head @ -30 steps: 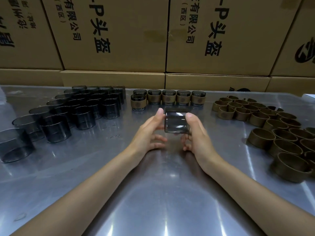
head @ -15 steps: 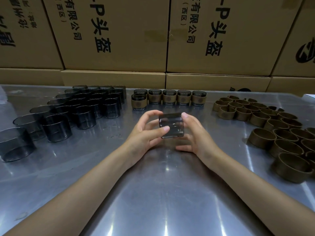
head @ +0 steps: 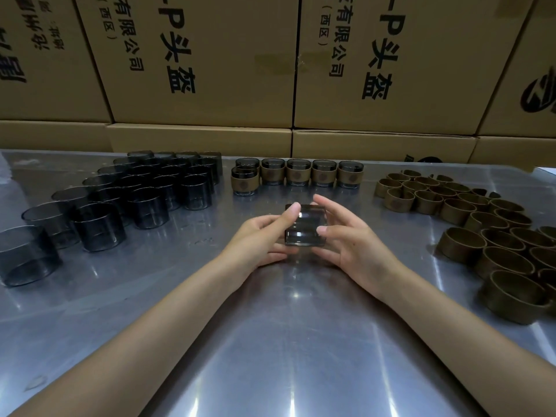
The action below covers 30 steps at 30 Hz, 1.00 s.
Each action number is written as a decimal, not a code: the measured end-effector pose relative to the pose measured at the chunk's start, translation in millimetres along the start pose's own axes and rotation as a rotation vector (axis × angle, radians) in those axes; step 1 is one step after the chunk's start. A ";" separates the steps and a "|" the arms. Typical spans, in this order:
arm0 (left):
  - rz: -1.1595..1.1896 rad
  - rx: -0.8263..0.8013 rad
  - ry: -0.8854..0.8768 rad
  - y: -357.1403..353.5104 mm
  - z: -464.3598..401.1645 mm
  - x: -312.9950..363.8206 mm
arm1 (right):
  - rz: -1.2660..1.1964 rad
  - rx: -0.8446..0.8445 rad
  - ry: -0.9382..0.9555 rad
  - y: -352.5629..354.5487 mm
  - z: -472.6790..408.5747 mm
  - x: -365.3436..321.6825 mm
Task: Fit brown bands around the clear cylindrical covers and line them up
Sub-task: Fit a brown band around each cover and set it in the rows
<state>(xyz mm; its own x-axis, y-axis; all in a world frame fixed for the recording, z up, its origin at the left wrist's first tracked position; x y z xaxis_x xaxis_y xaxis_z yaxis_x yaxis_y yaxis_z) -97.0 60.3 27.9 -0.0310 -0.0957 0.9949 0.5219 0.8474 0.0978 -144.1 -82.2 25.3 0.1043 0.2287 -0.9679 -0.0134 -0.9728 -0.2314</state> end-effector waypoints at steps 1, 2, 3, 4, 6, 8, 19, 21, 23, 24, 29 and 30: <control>0.030 -0.011 0.000 1.3 -0.1 -0.7 | 0.007 0.013 -0.006 -0.2 -0.2 0.2; 0.078 -0.022 -0.009 3.1 -0.8 -2.4 | 0.013 0.027 -0.018 -0.3 -0.5 0.4; 0.134 -0.037 -0.025 5.3 -1.3 -4.4 | 0.021 0.034 -0.035 -0.4 -0.9 0.9; 0.188 -0.060 -0.050 6.9 -1.4 -5.7 | 0.032 0.037 -0.057 -1.5 -1.0 1.3; 0.272 -0.130 -0.103 8.4 -0.2 -6.0 | 0.061 0.037 -0.086 -4.1 -1.0 1.7; 0.307 -0.178 -0.139 8.9 1.0 -5.1 | 0.096 0.042 -0.088 -4.9 -1.6 1.9; -0.035 -0.019 -0.015 1.4 -2.4 -2.7 | -0.137 -0.042 0.012 3.3 -2.1 0.0; -0.034 -0.017 -0.010 1.5 -2.9 -3.5 | -0.128 -0.049 0.020 2.7 -1.5 -0.7; 0.022 -0.006 -0.017 2.3 -3.4 -5.3 | -0.121 -0.052 0.038 2.2 -1.3 -0.3; 0.063 0.012 -0.040 3.6 -3.8 -6.6 | -0.070 -0.039 0.058 0.8 -0.8 0.0; 0.129 0.099 -0.239 8.5 -0.5 -6.2 | 0.559 0.110 0.241 -12.2 2.0 1.2; 0.086 0.103 -0.278 8.0 0.8 -4.7 | 0.644 0.132 0.260 -13.3 3.0 1.8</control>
<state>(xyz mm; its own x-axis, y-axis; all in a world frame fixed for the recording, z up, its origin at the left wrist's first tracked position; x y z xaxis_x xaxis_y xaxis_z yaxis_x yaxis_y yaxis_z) -93.3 68.0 24.1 -0.2300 0.1136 0.9665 0.4441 0.8960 0.0003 -146.7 -68.7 26.4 0.2690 -0.4232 -0.8652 -0.2709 -0.8953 0.3537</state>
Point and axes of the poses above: each hand's wrist, its own z-axis away from the middle knuckle, its own y-axis out of the back of the hand, x = y × z, the point moved 5 cm from there along -z, towards the middle knuckle, and after that the axes turned 1 degree about -z, right-handed, at the moved point
